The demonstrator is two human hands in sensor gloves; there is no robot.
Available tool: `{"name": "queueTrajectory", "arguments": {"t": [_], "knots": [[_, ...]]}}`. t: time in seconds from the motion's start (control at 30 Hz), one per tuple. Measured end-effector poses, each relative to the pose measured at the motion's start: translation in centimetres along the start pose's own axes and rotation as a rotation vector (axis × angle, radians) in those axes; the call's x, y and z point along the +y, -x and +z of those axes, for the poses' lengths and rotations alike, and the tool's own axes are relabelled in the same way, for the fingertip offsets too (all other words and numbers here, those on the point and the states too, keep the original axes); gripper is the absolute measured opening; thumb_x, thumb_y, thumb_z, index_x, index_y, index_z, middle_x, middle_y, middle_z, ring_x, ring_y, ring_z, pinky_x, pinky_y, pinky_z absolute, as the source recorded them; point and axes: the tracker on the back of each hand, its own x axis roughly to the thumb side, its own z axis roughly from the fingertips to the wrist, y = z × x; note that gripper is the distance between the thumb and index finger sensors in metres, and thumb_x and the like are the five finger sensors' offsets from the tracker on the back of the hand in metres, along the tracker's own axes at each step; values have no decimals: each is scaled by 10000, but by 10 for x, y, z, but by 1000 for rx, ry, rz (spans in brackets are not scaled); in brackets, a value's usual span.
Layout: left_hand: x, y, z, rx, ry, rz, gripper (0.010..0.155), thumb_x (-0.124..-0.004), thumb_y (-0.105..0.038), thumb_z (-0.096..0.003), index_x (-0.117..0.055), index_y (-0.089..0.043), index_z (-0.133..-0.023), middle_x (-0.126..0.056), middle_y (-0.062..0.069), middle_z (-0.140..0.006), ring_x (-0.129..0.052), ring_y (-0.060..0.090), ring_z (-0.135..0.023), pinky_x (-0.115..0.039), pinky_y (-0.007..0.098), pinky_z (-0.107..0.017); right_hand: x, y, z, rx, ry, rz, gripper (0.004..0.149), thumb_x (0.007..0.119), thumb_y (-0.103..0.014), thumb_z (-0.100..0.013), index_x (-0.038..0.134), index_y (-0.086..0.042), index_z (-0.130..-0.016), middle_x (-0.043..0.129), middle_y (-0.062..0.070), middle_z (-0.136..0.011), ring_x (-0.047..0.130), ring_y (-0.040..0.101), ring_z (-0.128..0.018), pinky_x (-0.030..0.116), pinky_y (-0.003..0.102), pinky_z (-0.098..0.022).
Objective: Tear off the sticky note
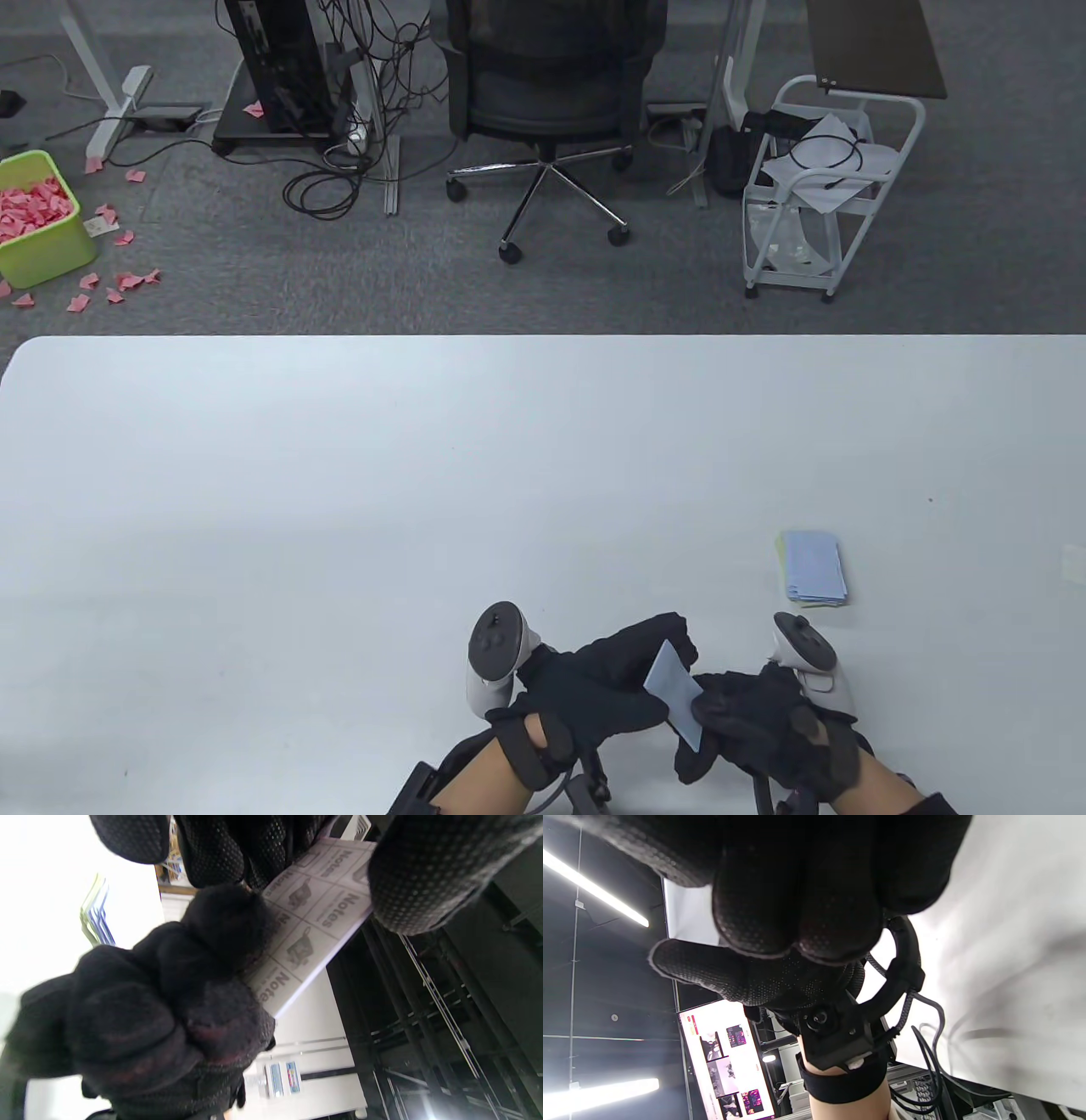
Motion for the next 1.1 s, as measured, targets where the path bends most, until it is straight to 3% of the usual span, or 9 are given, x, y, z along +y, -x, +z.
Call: {"name": "queueTrajectory", "arguments": {"t": [0.13, 0.2, 0.27, 0.33, 0.4, 0.53, 1.1], "knots": [[6, 4, 10, 23, -112, 12, 859, -893, -552, -561, -540, -58, -1170, -696, 160, -1102, -752, 436, -910, -660, 633, -639, -4, -3, 8, 11, 138, 157, 489, 763, -506, -481, 753, -167, -833, 928, 1, -662, 972, 249, -598, 779, 427, -514], [10, 7, 18, 52, -188, 43, 861, -873, -571, -568, -549, -36, -1160, -712, 172, -1081, -789, 423, -875, -680, 623, -629, -9, -13, 17, -39, 274, 338, 493, 775, -491, -482, 749, -156, -842, 920, 24, -681, 955, 277, -618, 759, 446, -526], [12, 10, 23, 69, -214, 81, 861, -857, -577, -582, -546, -15, -1156, -713, 190, -1070, -806, 417, -854, -690, 619, -622, -10, -25, 26, -142, 404, 517, 492, 776, -482, -483, 738, -161, -853, 910, 27, -701, 945, 282, -637, 752, 449, -535], [13, 13, 27, 84, -221, 110, 866, -836, -589, -593, -544, 5, -1151, -723, 201, -1058, -829, 409, -834, -704, 616, -617, -2, -40, 36, -338, 523, 742, 538, 809, -457, -469, 683, -171, -907, 843, 59, -810, 866, 343, -747, 694, 492, -591], [11, 16, 27, 90, -215, 141, 870, -824, -594, -599, -538, 14, -1152, -718, 206, -1057, -831, 406, -830, -704, 615, -619, 11, -51, 40, -488, 522, 934, 592, 837, -454, -456, 626, -205, -950, 750, 57, -916, 770, 358, -856, 645, 512, -639], [2, 17, 24, 93, -188, 137, 869, -819, -596, -604, -529, 13, -1153, -710, 203, -1061, -835, 396, -829, -710, 607, -619, 33, -54, 40, -605, 470, 1076, 631, 862, -443, -440, 591, -227, -968, 694, 47, -966, 725, 342, -901, 635, 501, -657], [-7, 17, 24, 107, -195, 129, 877, -829, -613, -597, -549, 11, -1145, -731, 200, -1043, -871, 366, -804, -736, 586, -611, 39, -54, 39, -619, 457, 1100, 604, 888, -408, -426, 635, -234, -946, 714, 32, -955, 733, 335, -889, 649, 488, -652]]}}
